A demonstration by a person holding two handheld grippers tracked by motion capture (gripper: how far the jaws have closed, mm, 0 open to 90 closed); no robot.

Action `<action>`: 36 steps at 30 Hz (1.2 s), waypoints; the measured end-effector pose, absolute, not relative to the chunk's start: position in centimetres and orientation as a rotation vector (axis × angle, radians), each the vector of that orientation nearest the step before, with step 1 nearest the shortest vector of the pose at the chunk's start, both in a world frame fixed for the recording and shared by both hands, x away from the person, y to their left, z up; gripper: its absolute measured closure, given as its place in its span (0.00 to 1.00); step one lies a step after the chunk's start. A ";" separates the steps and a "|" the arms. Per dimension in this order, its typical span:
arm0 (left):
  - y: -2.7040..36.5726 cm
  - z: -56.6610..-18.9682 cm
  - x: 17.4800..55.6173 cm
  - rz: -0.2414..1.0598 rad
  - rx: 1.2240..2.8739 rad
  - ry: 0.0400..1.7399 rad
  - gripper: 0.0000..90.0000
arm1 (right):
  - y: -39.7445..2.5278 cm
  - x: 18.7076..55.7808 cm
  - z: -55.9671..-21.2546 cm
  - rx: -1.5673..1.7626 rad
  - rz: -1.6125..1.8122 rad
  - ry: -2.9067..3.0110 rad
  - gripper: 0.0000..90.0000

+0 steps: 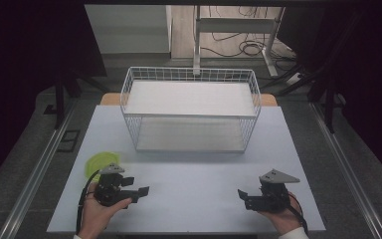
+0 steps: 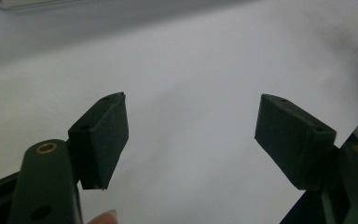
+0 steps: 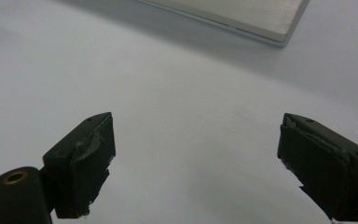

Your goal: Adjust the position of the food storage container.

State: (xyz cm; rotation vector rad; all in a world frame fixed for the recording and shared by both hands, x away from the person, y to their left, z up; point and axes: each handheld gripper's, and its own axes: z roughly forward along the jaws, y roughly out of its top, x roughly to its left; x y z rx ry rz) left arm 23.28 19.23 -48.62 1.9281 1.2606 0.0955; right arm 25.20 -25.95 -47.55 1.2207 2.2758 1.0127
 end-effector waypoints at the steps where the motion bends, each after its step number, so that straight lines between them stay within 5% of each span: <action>1: 19.2 -48.6 23.3 0.095 1.928 1.258 0.28 | -26.0 25.1 -47.5 1.222 1.020 2.272 0.14; 36: 21.4 -44.3 22.5 0.098 1.864 1.210 0.32 | -25.8 24.9 -47.1 1.225 1.058 2.293 0.20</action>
